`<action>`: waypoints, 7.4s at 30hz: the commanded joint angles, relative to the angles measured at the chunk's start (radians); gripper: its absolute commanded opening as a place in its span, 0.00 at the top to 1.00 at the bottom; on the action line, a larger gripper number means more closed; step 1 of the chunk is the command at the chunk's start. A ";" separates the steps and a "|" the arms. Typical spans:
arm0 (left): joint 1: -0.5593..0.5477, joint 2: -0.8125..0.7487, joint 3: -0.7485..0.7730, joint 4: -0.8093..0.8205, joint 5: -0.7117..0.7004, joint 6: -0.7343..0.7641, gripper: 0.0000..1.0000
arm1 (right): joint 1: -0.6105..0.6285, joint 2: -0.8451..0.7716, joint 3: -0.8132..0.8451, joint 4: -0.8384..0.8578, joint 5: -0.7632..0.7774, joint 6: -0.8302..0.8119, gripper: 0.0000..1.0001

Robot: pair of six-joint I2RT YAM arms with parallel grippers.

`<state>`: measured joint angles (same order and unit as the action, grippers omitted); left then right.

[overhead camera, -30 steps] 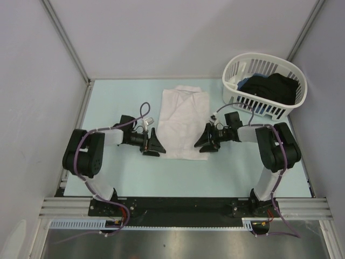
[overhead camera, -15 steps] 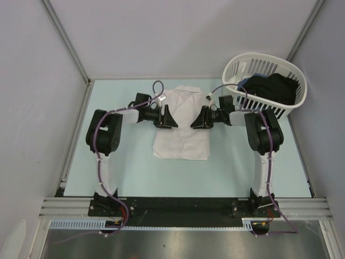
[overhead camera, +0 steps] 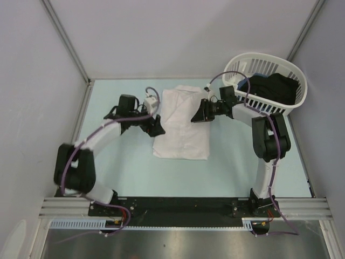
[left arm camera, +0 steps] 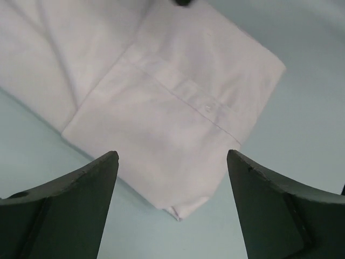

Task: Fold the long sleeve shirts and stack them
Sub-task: Fold the shirt

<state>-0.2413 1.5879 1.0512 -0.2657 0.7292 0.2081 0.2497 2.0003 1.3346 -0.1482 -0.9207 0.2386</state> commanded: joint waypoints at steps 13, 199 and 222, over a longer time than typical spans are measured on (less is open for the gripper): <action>-0.638 -0.252 -0.602 0.483 -0.726 0.678 0.24 | 0.123 0.153 0.070 0.068 0.006 -0.061 0.64; 0.040 0.586 0.599 -0.615 -0.057 0.212 0.76 | -0.033 0.141 0.252 -0.645 0.281 -0.726 0.78; -0.133 0.572 0.832 -0.638 0.037 0.688 0.41 | -0.012 0.114 0.430 -0.531 -0.016 -0.441 0.72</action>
<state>-0.3775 2.1189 1.7870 -0.8242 0.7311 0.8421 0.2214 2.1235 1.7351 -0.6525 -0.8555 -0.2249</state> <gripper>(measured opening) 0.603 0.304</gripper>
